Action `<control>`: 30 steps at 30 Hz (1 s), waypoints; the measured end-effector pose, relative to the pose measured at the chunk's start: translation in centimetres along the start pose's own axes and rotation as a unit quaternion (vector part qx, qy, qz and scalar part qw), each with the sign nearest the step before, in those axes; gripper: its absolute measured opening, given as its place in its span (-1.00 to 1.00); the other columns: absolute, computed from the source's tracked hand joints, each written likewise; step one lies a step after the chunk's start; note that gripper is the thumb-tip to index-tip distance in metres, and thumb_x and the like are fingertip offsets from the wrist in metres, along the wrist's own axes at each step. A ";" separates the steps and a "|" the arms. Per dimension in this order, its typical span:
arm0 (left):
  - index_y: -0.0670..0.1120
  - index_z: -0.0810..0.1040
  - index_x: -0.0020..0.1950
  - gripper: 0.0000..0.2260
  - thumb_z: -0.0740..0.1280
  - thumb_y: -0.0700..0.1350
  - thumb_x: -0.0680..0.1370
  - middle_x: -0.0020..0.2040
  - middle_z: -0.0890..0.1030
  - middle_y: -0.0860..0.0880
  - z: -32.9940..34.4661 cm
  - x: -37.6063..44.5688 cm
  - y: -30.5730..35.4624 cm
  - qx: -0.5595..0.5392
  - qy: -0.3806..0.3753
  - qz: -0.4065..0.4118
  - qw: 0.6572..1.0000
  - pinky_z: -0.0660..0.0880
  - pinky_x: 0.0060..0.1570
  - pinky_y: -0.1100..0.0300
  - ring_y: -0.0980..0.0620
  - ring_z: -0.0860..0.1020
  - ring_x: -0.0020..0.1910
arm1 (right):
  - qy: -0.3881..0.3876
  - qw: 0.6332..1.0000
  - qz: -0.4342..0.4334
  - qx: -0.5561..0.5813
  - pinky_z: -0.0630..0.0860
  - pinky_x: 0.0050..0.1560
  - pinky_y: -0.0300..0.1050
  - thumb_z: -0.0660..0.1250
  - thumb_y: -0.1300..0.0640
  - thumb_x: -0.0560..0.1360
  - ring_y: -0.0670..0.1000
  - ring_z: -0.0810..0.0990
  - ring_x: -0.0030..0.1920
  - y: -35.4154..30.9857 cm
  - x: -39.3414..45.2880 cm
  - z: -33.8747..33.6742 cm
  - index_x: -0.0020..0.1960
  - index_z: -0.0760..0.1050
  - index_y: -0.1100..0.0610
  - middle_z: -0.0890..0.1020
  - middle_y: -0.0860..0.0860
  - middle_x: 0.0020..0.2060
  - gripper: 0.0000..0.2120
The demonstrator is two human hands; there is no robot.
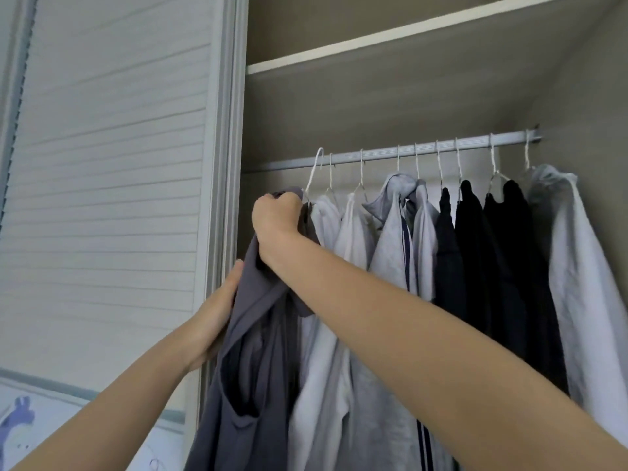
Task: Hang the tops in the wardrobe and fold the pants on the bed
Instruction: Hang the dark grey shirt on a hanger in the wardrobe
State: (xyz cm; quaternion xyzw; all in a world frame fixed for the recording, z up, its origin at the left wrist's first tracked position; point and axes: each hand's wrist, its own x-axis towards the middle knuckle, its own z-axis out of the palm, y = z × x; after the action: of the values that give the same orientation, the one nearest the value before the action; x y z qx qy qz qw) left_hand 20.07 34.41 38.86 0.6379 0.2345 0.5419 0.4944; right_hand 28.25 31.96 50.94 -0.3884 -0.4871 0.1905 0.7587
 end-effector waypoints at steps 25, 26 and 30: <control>0.02 0.39 0.19 -0.69 0.38 -0.23 0.53 -0.08 0.59 0.07 4.0 11.8 -6.3 0.192 0.206 0.140 0.949 0.48 -0.34 0.40 0.25 0.57 -0.21 | 0.016 0.964 -0.144 -0.221 0.42 -0.05 -0.09 0.20 0.30 0.57 0.22 0.52 0.17 5.3 15.3 5.5 0.35 0.17 0.38 0.42 0.27 0.28 -0.59; -0.01 0.40 0.16 -0.74 0.33 -0.27 0.55 -0.13 0.58 0.05 3.8 12.1 -6.5 0.207 0.232 0.129 0.941 0.49 -0.33 0.34 0.20 0.57 -0.24 | 0.014 0.967 -0.135 -0.218 0.44 -0.01 -0.07 0.20 0.29 0.57 0.23 0.51 0.20 5.3 15.8 5.7 0.36 0.15 0.38 0.40 0.27 0.30 -0.57; -0.09 0.48 -0.11 -0.84 0.20 -0.33 0.56 -0.24 0.57 -0.04 3.2 13.8 -8.7 0.211 0.288 0.036 0.933 0.43 -0.31 0.18 0.04 0.54 -0.26 | 0.017 0.969 -0.090 -0.228 0.45 0.13 0.03 0.23 0.25 0.57 0.22 0.44 0.30 5.3 18.4 6.5 0.38 0.10 0.38 0.32 0.26 0.37 -0.51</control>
State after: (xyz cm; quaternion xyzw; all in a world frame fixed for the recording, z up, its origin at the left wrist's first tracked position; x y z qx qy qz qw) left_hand 29.23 48.20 37.70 0.5523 0.4527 0.6578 0.2393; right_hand 31.29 50.13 59.14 -0.5093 -0.5373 -0.0012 0.6722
